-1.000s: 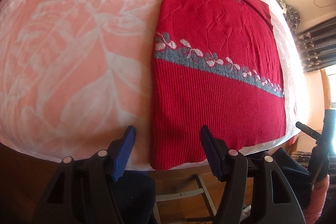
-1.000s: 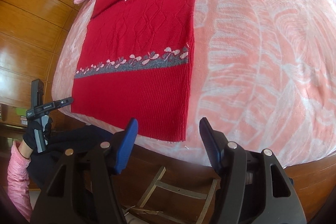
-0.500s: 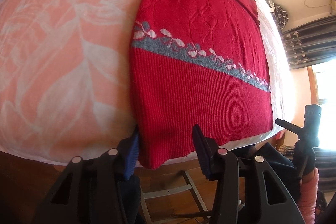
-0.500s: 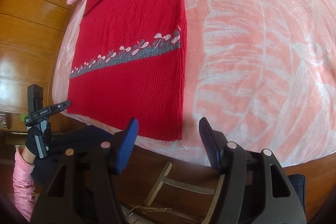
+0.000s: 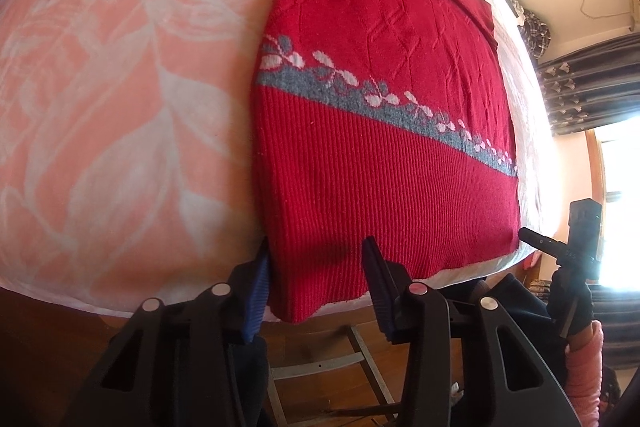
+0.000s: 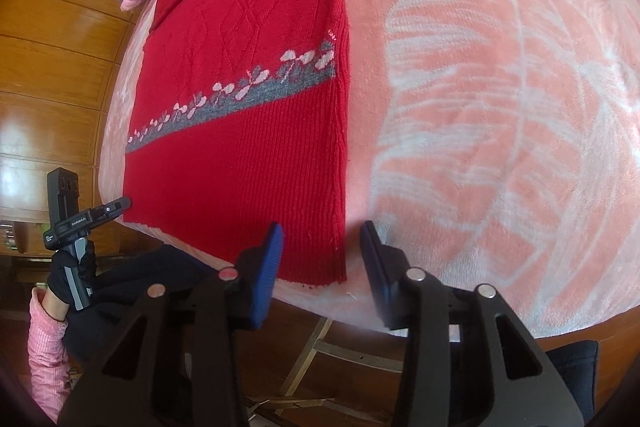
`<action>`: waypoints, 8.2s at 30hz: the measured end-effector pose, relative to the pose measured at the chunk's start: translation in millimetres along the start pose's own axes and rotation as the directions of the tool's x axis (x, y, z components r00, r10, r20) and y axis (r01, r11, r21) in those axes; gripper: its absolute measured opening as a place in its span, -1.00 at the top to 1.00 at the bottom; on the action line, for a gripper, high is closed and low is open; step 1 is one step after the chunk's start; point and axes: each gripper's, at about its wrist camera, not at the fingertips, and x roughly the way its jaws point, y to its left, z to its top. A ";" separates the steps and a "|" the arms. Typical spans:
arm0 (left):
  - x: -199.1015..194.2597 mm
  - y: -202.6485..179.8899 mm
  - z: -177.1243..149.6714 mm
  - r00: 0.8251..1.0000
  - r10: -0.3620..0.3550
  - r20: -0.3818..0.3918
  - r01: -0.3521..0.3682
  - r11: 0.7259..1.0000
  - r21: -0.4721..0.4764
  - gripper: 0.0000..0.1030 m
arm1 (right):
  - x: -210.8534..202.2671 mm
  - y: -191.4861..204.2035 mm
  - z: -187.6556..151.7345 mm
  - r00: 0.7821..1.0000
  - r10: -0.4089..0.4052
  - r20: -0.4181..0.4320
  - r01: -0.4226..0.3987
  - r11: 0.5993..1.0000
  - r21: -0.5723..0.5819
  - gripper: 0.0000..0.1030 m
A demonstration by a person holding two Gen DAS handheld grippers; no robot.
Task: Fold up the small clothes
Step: 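Move both tools to the sweater's ribbed hem and grasp it, then lift the hem with both tools and fold it toward the collar, then lay the hem over the collar and open both tools, then pinch the folded edge with both tools to straighten it, then release, then grasp the side edge of the folded sweater with the right tool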
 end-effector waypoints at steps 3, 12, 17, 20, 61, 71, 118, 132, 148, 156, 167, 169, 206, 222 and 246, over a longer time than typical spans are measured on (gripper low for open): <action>-0.4 6.9 -0.6 1.000 -0.014 -0.005 0.014 1.000 -0.026 0.67 | 2.1 -1.0 -1.6 1.000 0.028 -0.006 -0.028 1.000 0.010 0.80; -20.3 1.8 -1.2 0.989 -0.139 0.050 0.142 0.988 -0.055 0.86 | -21.9 5.5 -0.8 0.988 0.147 0.045 -0.148 0.989 0.026 0.89; -55.4 -9.4 17.6 0.958 -0.222 0.180 0.235 0.970 -0.055 0.86 | -53.5 12.1 16.2 0.960 0.253 0.123 -0.261 0.964 0.051 0.91; -74.6 -25.8 35.7 0.940 -0.231 0.250 0.242 0.970 -0.016 0.86 | -71.1 22.2 38.4 0.951 0.257 0.174 -0.268 0.963 0.041 0.91; -34.8 71.1 261.0 0.874 -0.106 0.474 0.190 0.973 -0.133 0.75 | 2.5 -55.9 307.3 0.941 0.142 0.306 -0.213 0.954 0.210 0.44; 20.9 -18.0 279.8 0.937 0.063 0.344 -0.122 0.981 0.151 0.39 | 18.2 -42.9 311.7 0.939 0.183 0.293 -0.234 0.960 0.152 0.41; 5.9 -45.0 249.2 0.891 -0.016 0.454 -0.112 0.961 0.253 0.93 | 24.6 7.8 291.9 0.970 0.121 0.211 -0.058 0.957 -0.284 0.93; -54.2 -78.2 263.3 0.793 -0.058 0.606 -0.125 0.959 0.255 0.93 | -45.3 12.9 302.6 0.917 0.191 0.351 -0.102 0.961 -0.255 0.94; 24.9 -99.3 419.8 0.759 0.145 0.635 -0.318 0.933 0.167 0.93 | -6.8 1.0 453.9 0.882 -0.061 0.467 0.100 0.993 -0.059 0.94; 61.8 -71.7 427.0 0.800 0.207 0.564 -0.319 0.942 0.107 0.73 | 43.6 -11.2 463.9 0.889 -0.162 0.428 0.187 0.982 -0.017 0.69; -30.9 -82.6 318.7 0.815 0.172 0.554 -0.294 0.946 0.139 0.55 | -31.4 -4.1 342.7 0.943 -0.075 0.326 0.124 0.983 -0.134 0.29; -27.3 -85.6 284.6 0.836 0.171 0.522 -0.295 0.941 0.165 0.55 | -25.6 -7.7 312.7 0.960 -0.077 0.269 0.119 0.982 -0.144 0.23; 47.4 -81.8 248.3 0.912 0.078 0.402 -0.152 0.976 0.156 0.28 | 31.1 -50.5 262.3 0.992 0.079 0.101 -0.072 0.995 -0.071 0.69; 43.6 -97.8 269.6 0.888 0.086 0.452 -0.157 0.980 0.120 -0.24 | 32.8 -59.7 310.2 0.983 0.112 0.148 -0.113 0.994 0.000 -0.02; 52.5 -77.0 271.5 0.905 0.042 0.424 -0.106 0.986 0.130 -0.33 | 49.2 -55.6 324.7 0.963 0.186 0.195 -0.194 0.981 0.022 0.80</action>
